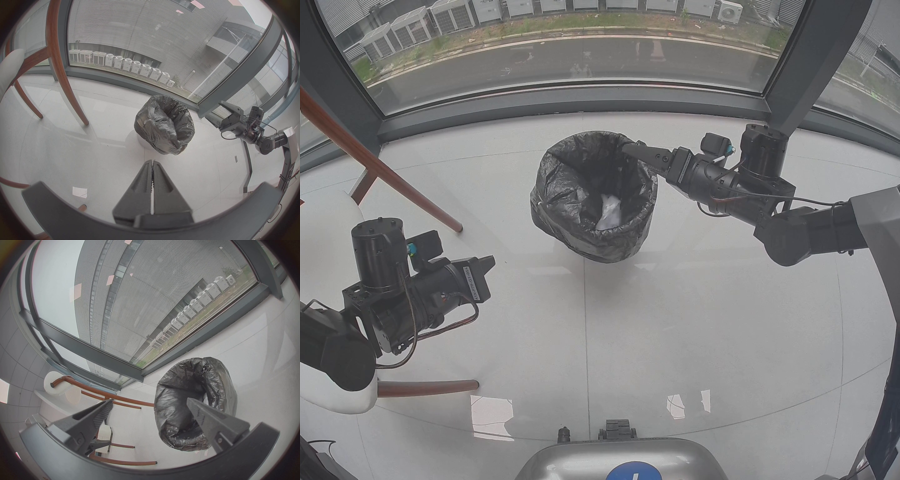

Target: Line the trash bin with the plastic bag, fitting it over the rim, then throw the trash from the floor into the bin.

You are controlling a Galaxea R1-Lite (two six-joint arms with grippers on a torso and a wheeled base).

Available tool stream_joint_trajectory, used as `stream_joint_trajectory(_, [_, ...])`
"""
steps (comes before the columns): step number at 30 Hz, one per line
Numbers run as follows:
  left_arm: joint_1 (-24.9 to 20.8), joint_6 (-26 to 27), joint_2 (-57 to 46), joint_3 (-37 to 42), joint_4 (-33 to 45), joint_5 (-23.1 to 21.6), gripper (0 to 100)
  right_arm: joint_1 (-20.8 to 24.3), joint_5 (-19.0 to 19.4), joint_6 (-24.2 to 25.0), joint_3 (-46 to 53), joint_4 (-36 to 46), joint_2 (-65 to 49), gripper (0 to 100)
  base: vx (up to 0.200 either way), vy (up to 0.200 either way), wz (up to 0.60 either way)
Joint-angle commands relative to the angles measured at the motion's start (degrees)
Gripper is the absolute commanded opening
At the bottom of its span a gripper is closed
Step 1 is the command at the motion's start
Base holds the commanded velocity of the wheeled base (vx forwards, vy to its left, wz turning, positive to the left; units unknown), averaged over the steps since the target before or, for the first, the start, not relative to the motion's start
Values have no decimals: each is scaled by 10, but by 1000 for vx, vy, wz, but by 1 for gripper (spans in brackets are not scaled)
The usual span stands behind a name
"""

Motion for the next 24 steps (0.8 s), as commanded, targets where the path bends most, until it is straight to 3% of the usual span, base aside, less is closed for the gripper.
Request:
stream_joint_trajectory(1, [0,0,0,1,0,0,0,-4,0,1,17,-2,-3,100,0,0,0])
stream_joint_trajectory(8, [0,0,-31,0,5,3,0,-23,-1,-13,122,6,-91,100,0,0,0])
stream_joint_trajectory(14, [2,6,-131,14,90,10,0,-89,-2,-149,343,59,-258,100,0,0,0])
stream_joint_trajectory(16, [3,7,-146,19,100,13,0,-100,-2,-160,369,63,-278,100,0,0,0])
stream_joint_trajectory(17, [19,18,-197,44,123,26,0,-128,-2,-182,446,65,-343,100,0,0,0])
stream_joint_trajectory(24, [75,62,-325,164,131,44,0,-194,-6,-240,654,130,-573,100,0,0,0])
